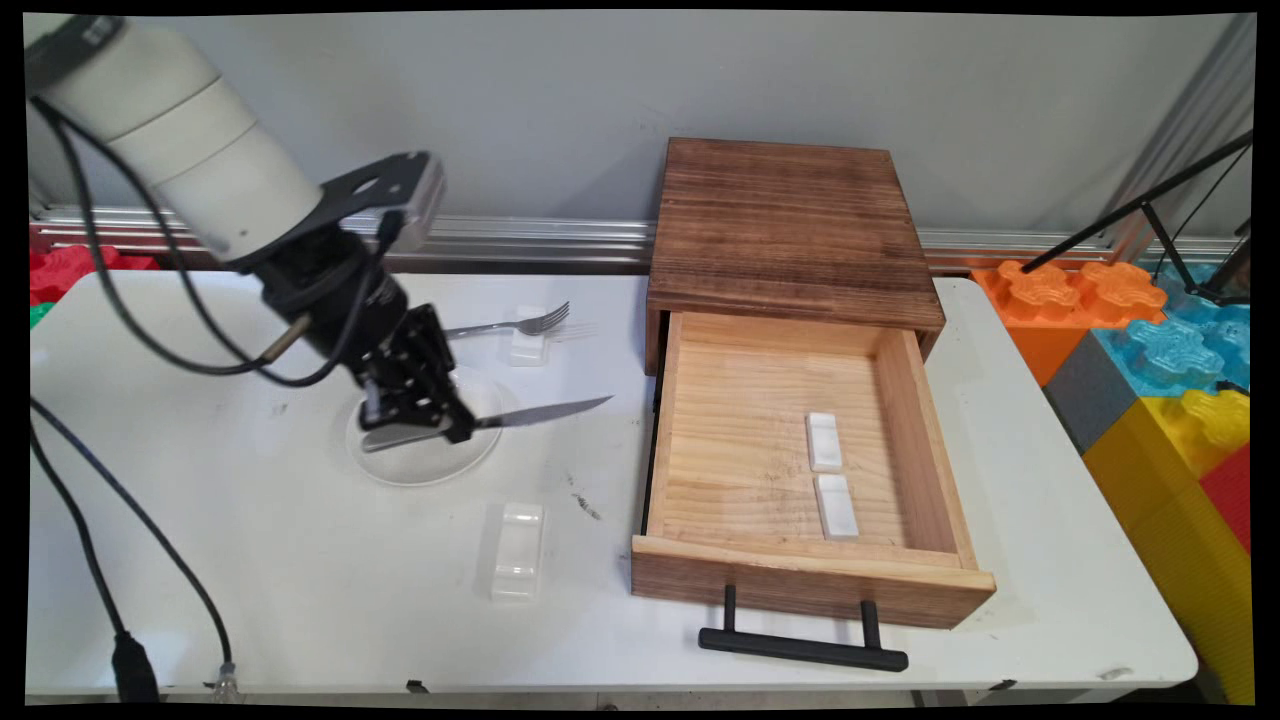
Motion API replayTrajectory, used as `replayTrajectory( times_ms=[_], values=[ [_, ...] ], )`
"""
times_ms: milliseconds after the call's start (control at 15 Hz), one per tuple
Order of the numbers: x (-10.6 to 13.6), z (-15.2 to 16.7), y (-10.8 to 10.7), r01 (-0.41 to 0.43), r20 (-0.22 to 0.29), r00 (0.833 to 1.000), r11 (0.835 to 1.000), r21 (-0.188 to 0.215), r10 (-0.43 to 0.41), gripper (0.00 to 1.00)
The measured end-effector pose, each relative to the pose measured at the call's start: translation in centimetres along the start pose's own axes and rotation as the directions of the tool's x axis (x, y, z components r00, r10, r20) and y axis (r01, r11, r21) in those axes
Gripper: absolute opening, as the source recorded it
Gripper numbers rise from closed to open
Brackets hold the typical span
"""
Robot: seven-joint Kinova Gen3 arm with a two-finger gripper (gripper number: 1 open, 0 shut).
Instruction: Place the picked object into the drawer
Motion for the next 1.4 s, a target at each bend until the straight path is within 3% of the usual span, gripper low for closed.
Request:
replayTrajectory(
  times_ms=[733,1400],
  values=[
    [10.2,1.0,1.0,-0.026,-0.025,0.999,1.000,0.008,0.027,0.00],
    [17.5,5.2,1.1,-0.032,-0.047,0.998,0.999,0.004,0.032,0.00]
  ],
)
